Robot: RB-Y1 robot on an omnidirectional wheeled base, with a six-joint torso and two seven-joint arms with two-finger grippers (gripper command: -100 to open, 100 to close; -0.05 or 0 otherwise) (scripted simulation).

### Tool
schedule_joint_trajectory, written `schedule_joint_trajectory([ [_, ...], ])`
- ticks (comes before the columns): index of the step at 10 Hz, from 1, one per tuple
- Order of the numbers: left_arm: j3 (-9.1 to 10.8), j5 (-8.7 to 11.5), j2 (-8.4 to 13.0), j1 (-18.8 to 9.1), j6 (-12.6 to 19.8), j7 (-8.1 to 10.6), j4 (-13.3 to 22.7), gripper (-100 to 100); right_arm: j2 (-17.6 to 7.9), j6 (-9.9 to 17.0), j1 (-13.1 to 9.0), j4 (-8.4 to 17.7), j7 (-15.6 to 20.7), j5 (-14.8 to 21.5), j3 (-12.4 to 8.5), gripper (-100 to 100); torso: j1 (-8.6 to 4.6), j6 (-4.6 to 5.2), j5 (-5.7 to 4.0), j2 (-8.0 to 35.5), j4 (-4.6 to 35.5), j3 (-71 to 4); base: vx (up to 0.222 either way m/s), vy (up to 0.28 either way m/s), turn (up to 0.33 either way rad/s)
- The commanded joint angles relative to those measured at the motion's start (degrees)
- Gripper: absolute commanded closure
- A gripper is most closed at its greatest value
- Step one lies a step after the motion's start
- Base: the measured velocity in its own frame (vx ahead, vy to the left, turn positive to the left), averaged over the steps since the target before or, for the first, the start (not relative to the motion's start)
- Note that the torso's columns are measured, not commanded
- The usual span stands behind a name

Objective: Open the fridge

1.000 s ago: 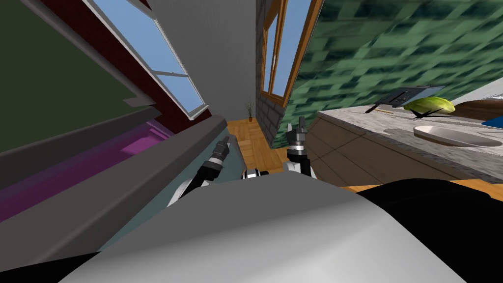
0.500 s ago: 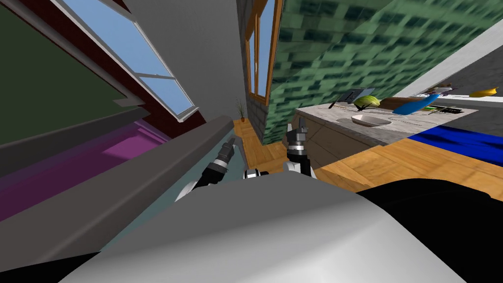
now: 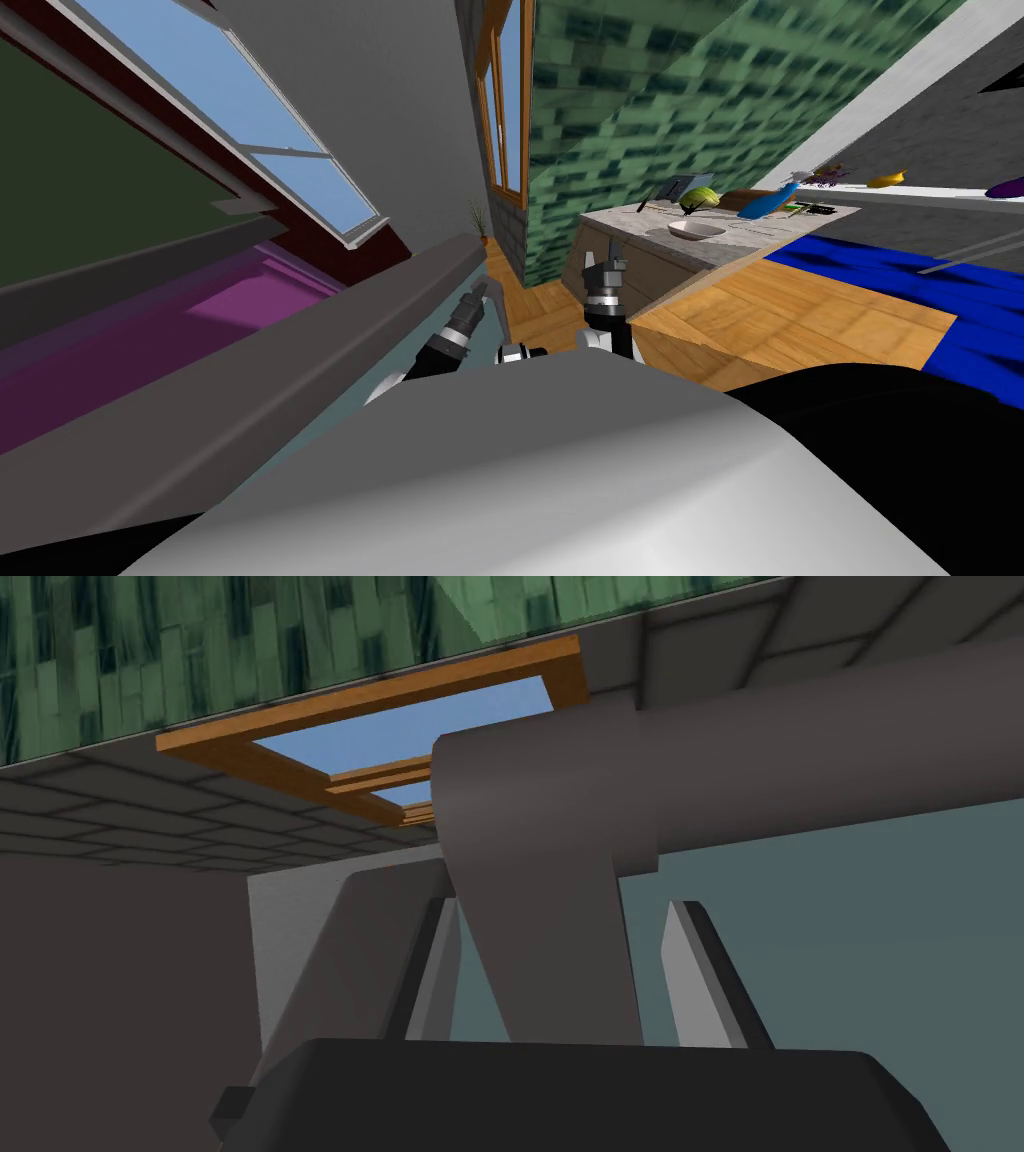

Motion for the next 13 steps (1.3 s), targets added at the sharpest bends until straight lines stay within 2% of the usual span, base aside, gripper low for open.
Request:
schedule_joint_trajectory([
  [1,-2.66,0.95,2.51,-0.27,0.25,-0.42,-0.21,100,0.00,0.00,0.00,0.00,0.00,0.00,0.00,0,0.07,-0.05,0.01,-0.12,0.01,-0.07,-0.258,-0.138,-0.132],
  [2,-3.74,1.18,3.29,-0.43,0.05,-0.63,-0.41,100,-0.01,0.00,0.02,0.00,0.00,0.00,-0.01,0,-0.09,0.10,-0.05,-0.22,0.11,0.35,-0.227,-0.088,-0.160],
  [5,-4.83,1.40,4.06,-0.59,-0.14,-0.84,-0.61,100,-0.01,0.00,0.03,0.00,0.00,0.00,-0.01,0,-0.61,0.35,-0.29,0.17,0.34,0.93,-0.156,-0.076,-0.056],
  [6,-2.06,2.03,2.88,-3.85,2.73,-0.62,-1.68,-100,-0.01,-0.01,0.04,0.00,0.00,0.00,-0.02,0,-0.66,0.35,-0.30,0.16,0.42,1.05,-0.061,-0.012,-0.037],
  [7,-1.21,2.82,2.33,-5.77,4.43,-0.33,-1.68,-100,-0.02,0.00,0.03,0.00,0.00,0.00,-0.02,0,-0.43,0.25,-0.21,0.07,0.33,0.46,-0.044,0.016,-0.088],
  [8,-1.21,2.82,2.33,-5.82,4.77,-0.33,-1.68,-100,-0.02,0.00,0.03,0.00,0.00,0.00,-0.02,0,-0.19,0.16,-0.11,-0.20,0.19,-0.10,-0.043,0.019,-0.033],
  [11,1.33,5.18,0.67,-11.35,10.39,0.54,-1.68,-100,-0.02,-0.01,0.05,0.00,0.00,0.00,-0.03,0,-0.17,0.10,-0.11,-0.31,0.20,-0.36,-0.056,0.025,-0.059],
  [12,1.33,5.18,0.67,-11.72,10.89,0.54,-1.68,-100,-0.02,-0.01,0.04,0.00,0.00,0.00,-0.03,0,-0.25,0.10,-0.14,-0.12,0.31,-0.25,-0.041,0.011,-0.034],
  [13,2.18,5.97,0.12,-13.69,12.93,0.84,-1.68,-100,-0.02,-0.01,0.05,-0.01,0.00,0.00,-0.03,0,-0.26,0.04,-0.15,-0.01,0.37,-0.18,-0.036,0.009,-0.028],
])
